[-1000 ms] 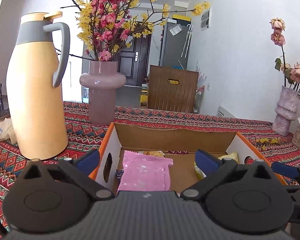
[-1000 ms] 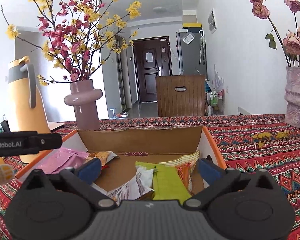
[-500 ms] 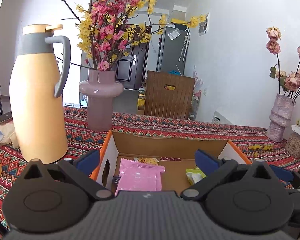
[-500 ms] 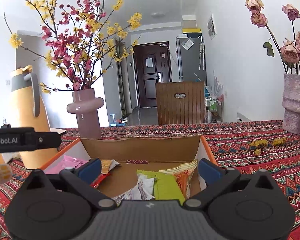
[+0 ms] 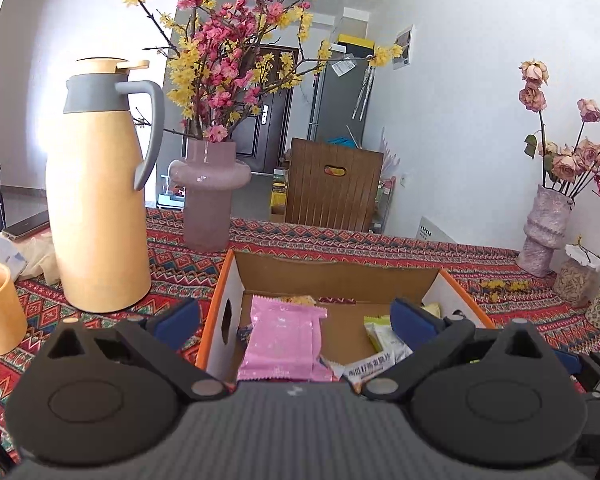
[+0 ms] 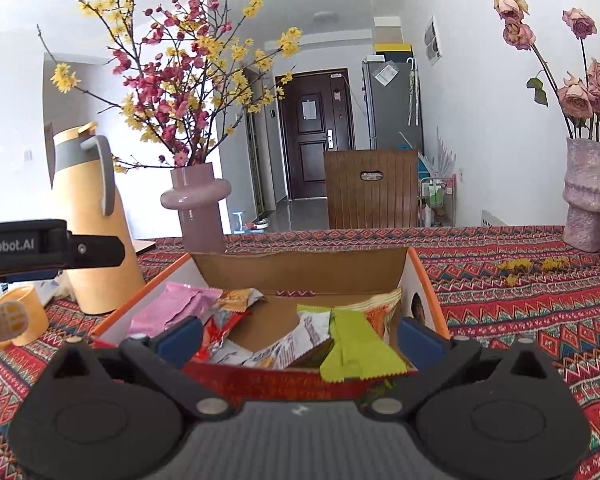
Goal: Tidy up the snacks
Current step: 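Reach the right tool to the pile and grasp a white crisp packet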
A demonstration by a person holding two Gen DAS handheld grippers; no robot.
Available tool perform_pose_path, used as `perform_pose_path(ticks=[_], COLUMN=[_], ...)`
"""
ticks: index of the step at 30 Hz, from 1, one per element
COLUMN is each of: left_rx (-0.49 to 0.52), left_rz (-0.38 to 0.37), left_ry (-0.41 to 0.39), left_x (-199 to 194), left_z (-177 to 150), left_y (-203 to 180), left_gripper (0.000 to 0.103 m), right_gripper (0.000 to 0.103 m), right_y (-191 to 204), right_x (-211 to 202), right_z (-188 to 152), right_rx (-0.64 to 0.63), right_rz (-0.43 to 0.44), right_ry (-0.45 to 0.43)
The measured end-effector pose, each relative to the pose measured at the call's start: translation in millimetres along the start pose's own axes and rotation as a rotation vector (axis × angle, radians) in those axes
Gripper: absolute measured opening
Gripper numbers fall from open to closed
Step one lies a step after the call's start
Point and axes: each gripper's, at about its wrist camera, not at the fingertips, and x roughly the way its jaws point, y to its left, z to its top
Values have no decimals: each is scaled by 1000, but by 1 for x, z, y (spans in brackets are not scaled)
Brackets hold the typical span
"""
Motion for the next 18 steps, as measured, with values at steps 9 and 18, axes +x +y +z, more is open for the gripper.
perform_pose_path(ticks=[9,18], left_rx=[11,-5], left_rz=[9,-2], left_ry=[65,169], left_x=[-18,-37], left_z=[-28,-71], left_y=[15,32], left_gripper=[103,103], right_gripper=[103,103], right_y=[2,13], right_x=[-21,-39], right_z=[-26,-71], right_rx=[7,2], right_rz=[15,50], right_ry=[73,201])
